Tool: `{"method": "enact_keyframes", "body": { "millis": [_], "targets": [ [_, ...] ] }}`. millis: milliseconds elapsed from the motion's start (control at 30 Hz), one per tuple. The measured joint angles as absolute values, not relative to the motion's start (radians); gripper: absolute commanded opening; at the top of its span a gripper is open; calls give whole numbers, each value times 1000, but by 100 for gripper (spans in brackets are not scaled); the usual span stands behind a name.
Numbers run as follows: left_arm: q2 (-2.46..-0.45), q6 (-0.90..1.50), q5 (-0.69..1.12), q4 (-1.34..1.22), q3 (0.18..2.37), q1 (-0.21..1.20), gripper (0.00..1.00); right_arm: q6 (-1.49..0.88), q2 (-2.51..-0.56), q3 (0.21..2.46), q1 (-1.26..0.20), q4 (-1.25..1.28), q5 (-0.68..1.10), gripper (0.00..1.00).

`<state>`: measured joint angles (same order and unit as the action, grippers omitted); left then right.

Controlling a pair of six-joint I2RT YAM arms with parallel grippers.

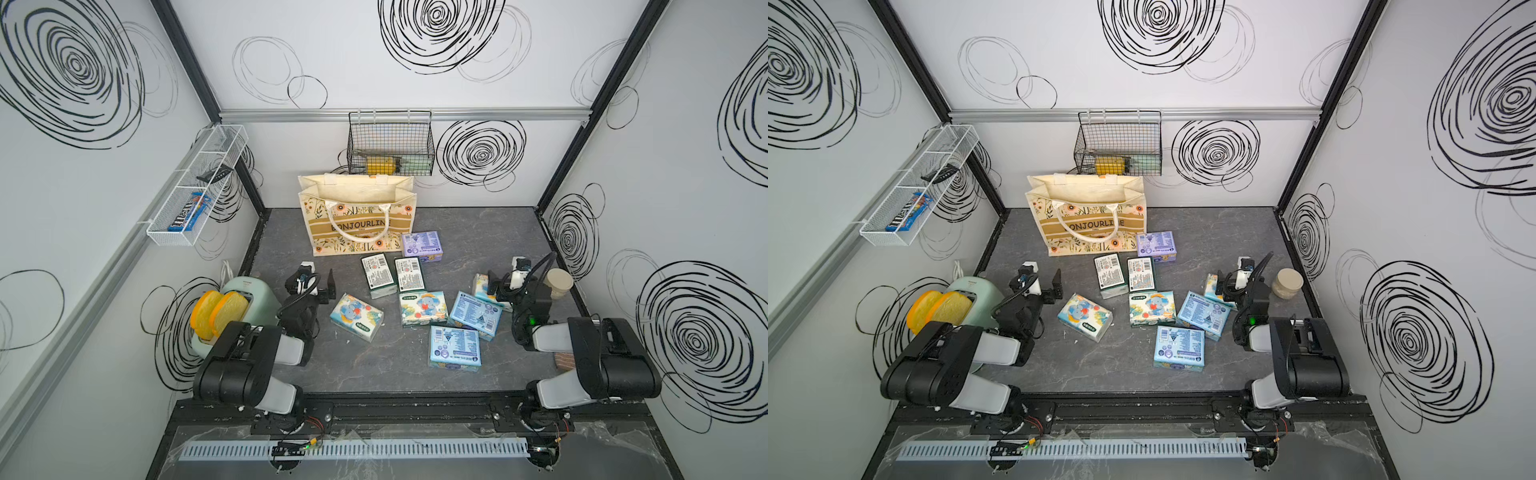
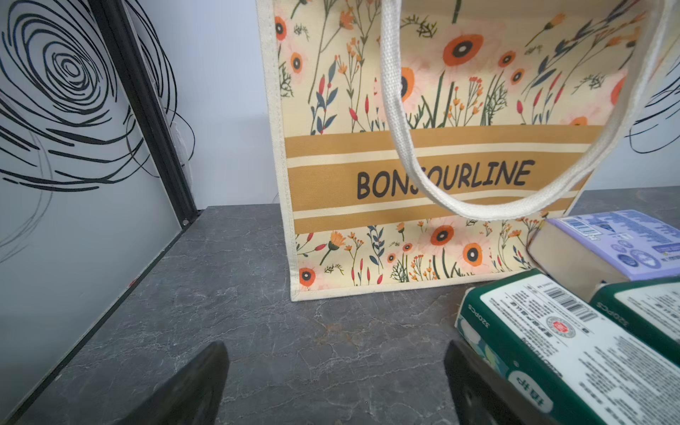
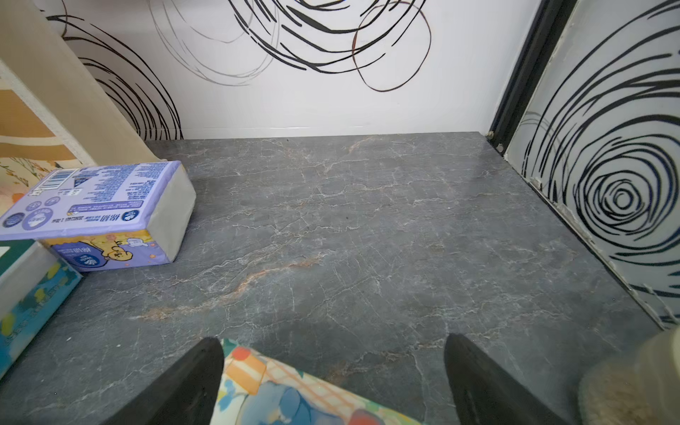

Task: Put tissues into the canvas bag
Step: Pick up the pack of facial tissues from the center of the board.

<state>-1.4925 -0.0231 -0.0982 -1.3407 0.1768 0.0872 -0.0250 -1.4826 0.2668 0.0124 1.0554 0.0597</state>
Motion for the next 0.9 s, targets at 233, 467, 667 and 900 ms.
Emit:
{"method": "enact_keyframes", "body": {
  "millis": [233, 467, 667, 900],
  "targets": [
    [-1493, -24, -109, -1343, 172, 92, 96, -25, -1482, 267, 12, 1055, 64, 97],
    [-1493, -25, -112, -1345, 172, 91, 96, -25, -1483, 267, 12, 1055, 65, 97],
    [-1493, -15, -49, -1337, 172, 50, 96, -25, -1483, 267, 12, 1055, 65, 97],
    [-1493, -10, -18, -1333, 172, 42, 96, -25, -1483, 267, 12, 1055, 66, 97]
  ]
}}
